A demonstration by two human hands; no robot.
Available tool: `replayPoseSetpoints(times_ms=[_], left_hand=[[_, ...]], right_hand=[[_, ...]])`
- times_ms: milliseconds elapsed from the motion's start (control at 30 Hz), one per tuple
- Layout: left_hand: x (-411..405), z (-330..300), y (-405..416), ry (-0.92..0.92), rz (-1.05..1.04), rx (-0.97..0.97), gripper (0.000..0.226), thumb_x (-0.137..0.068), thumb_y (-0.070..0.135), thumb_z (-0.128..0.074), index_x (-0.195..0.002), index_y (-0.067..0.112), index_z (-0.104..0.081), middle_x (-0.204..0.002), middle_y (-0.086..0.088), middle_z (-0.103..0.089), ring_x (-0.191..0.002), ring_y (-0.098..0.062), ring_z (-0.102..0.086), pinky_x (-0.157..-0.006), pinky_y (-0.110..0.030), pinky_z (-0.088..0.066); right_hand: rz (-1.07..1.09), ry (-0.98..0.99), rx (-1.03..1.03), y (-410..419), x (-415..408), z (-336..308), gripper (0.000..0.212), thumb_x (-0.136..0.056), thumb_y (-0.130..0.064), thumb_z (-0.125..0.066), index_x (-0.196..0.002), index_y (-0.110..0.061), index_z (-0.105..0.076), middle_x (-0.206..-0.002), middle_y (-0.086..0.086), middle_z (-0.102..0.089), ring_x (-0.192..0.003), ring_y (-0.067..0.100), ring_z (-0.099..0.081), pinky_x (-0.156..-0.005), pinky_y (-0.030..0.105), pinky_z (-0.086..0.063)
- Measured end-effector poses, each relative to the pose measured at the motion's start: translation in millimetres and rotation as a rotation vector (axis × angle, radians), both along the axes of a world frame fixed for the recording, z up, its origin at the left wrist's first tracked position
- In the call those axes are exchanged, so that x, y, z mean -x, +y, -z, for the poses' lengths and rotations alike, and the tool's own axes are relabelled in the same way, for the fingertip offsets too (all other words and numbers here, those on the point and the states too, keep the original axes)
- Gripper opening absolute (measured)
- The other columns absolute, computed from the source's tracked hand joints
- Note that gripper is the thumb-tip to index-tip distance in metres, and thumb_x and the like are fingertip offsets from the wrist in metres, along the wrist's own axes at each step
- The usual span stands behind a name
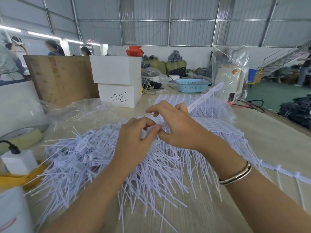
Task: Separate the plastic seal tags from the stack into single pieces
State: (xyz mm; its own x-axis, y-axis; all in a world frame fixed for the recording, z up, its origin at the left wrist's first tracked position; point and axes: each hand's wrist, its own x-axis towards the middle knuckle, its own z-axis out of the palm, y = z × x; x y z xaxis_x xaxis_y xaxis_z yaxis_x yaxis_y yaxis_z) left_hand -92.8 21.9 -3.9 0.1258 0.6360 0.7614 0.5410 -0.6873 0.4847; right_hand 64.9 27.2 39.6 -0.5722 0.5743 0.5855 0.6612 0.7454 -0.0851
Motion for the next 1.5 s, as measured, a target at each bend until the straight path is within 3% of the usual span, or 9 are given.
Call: replayPoseSetpoints(times_ms=[267, 467, 567, 667, 833, 1100, 1233, 1333, 1500], left_hand=[[4.6, 3.2, 1.4, 0.015, -0.03, -0.021, 0.023, -0.09, 0.03, -0.052, -0.082, 0.012, -0.063, -0.072, 0.014, -0.058, -0.076, -0.007, -0.052, -0.073, -0.024, -0.039], [1.5, 6.2, 2.3, 0.011, -0.049, 0.084, 0.047, -0.088, 0.058, -0.048, -0.072, 0.015, -0.06, -0.067, 0.002, -0.059, -0.066, -0.007, -0.05, -0.063, -0.025, -0.038], [3.0, 3.2, 3.2, -0.152, 0.043, 0.243, 0.04, -0.086, 0.05, -0.05, -0.069, 0.017, -0.062, -0.067, 0.007, -0.067, -0.052, -0.011, -0.052, -0.053, -0.019, -0.037], [4.0, 0.8, 5.8, -0.303, 0.096, 0.339, 0.033, -0.093, 0.037, -0.053, -0.067, 0.019, -0.063, -0.071, 0.009, -0.07, -0.075, -0.033, -0.061, -0.058, -0.019, -0.04], [1.9, -1.3, 3.0, -0.425, 0.144, 0.381, 0.032, -0.093, 0.038, -0.052, -0.07, 0.019, -0.063, -0.063, 0.009, -0.069, -0.065, 0.001, -0.063, -0.055, -0.005, -0.04], [4.5, -3.0, 4.3, -0.572, 0.067, 0.429, 0.046, -0.097, 0.04, -0.045, -0.057, 0.022, -0.058, -0.057, 0.015, -0.059, -0.052, 0.006, -0.049, -0.055, -0.015, -0.038], [18.0, 2.6, 10.7, -0.232, -0.193, 0.188, 0.045, -0.096, 0.043, -0.043, -0.061, 0.016, -0.052, -0.056, 0.003, -0.058, -0.064, 0.001, -0.06, -0.07, -0.025, -0.042], [23.3, 7.1, 10.5, 0.219, -0.562, 0.041, 0.057, -0.088, 0.061, -0.025, -0.064, 0.019, -0.055, -0.063, 0.001, -0.058, -0.078, -0.023, -0.056, -0.075, -0.036, -0.023], [28.4, 3.8, 11.2, 0.442, -0.753, 0.063, 0.071, -0.087, 0.072, -0.028, -0.072, 0.016, -0.069, -0.075, -0.002, -0.059, -0.082, -0.025, -0.051, -0.073, -0.036, -0.018]], right_hand=[[0.165, -0.157, 0.042, 3.5, -24.0, -14.0, 0.015, -0.093, -0.037, -0.052, -0.104, -0.03, -0.06, -0.1, -0.019, -0.051, -0.104, 0.002, -0.046, -0.105, 0.035, -0.008], [0.161, -0.174, 0.009, 5.3, -16.7, -8.7, 0.018, -0.093, -0.042, -0.052, -0.089, -0.029, -0.063, -0.083, -0.015, -0.055, -0.082, -0.001, -0.045, -0.103, 0.036, -0.013], [0.132, -0.107, -0.081, 3.8, -14.3, -5.7, 0.019, -0.091, -0.038, -0.057, -0.084, -0.023, -0.067, -0.083, -0.013, -0.06, -0.078, 0.0, -0.045, -0.098, 0.038, -0.02], [0.088, 0.008, -0.157, 0.5, -8.2, -5.2, 0.022, -0.087, -0.034, -0.057, -0.076, -0.019, -0.069, -0.073, -0.017, -0.053, -0.07, 0.002, -0.043, -0.089, 0.037, -0.024], [0.076, 0.089, -0.274, -1.3, -2.9, -2.9, 0.019, -0.085, -0.028, -0.062, -0.071, -0.018, -0.07, -0.072, -0.012, -0.063, -0.065, 0.009, -0.054, -0.083, 0.038, -0.027], [0.037, 0.249, -0.279, -0.5, 0.8, -2.1, 0.019, -0.087, -0.027, -0.063, -0.073, -0.015, -0.07, -0.07, -0.012, -0.059, -0.059, 0.014, -0.055, -0.08, 0.033, -0.028], [0.095, 0.178, -0.236, 1.3, -6.4, -7.8, 0.023, -0.088, -0.036, -0.057, -0.082, -0.019, -0.072, -0.078, -0.016, -0.052, -0.055, -0.006, -0.039, -0.082, 0.029, -0.025], [0.125, 0.053, -0.18, 2.9, -7.4, -7.2, 0.021, -0.09, -0.04, -0.058, -0.092, -0.026, -0.073, -0.088, -0.011, -0.062, -0.054, -0.014, -0.034, -0.083, 0.028, -0.026], [0.151, -0.038, -0.161, 1.2, -3.8, -6.3, 0.017, -0.095, -0.035, -0.052, -0.098, -0.028, -0.068, -0.088, -0.01, -0.067, -0.058, -0.015, -0.039, -0.089, 0.035, -0.029]])
